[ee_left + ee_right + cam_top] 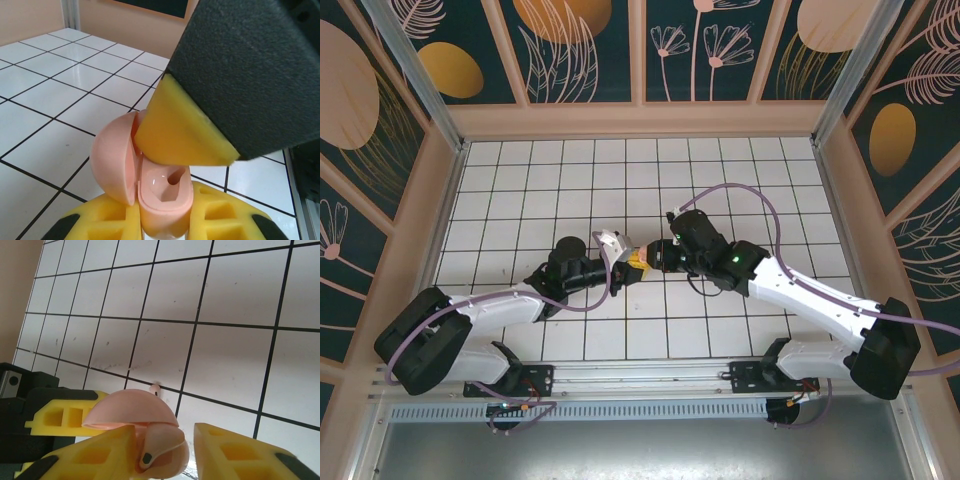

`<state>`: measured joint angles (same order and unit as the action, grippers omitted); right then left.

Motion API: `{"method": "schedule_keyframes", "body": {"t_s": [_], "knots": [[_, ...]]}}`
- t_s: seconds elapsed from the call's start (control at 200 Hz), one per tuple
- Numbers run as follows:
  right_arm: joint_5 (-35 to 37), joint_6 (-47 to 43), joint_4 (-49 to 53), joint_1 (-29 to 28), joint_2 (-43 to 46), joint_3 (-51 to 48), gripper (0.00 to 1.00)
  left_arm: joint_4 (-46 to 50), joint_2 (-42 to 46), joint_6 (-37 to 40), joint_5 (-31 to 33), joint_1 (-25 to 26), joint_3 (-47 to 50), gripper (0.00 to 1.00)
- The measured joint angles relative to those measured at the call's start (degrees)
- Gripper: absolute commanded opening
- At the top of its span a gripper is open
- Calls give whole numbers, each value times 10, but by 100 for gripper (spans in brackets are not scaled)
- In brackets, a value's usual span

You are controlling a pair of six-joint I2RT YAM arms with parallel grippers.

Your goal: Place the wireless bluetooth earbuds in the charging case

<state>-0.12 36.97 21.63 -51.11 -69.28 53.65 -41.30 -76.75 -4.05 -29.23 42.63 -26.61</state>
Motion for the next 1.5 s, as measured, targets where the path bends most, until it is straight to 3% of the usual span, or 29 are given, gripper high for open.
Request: {"method": "schedule_keyframes", "body": {"t_s": [0.275, 0.515, 0.811, 1.161, 1.501], "knots": [[-14, 5, 0, 4, 40, 0, 46, 0, 4, 1, 0, 0, 2, 15], [-44, 9, -5, 43, 83, 0, 39, 0, 8, 4, 0, 0, 2, 15], [-99, 12, -11, 73, 64, -4, 29, -1, 8, 4, -1, 0, 2, 15], [-146, 13, -35, 95, 43, -11, 35, -1, 8, 4, -3, 0, 2, 15], [-177, 13, -47, 99, 26, -21, 32, -1, 8, 4, -2, 0, 2, 15]]}}
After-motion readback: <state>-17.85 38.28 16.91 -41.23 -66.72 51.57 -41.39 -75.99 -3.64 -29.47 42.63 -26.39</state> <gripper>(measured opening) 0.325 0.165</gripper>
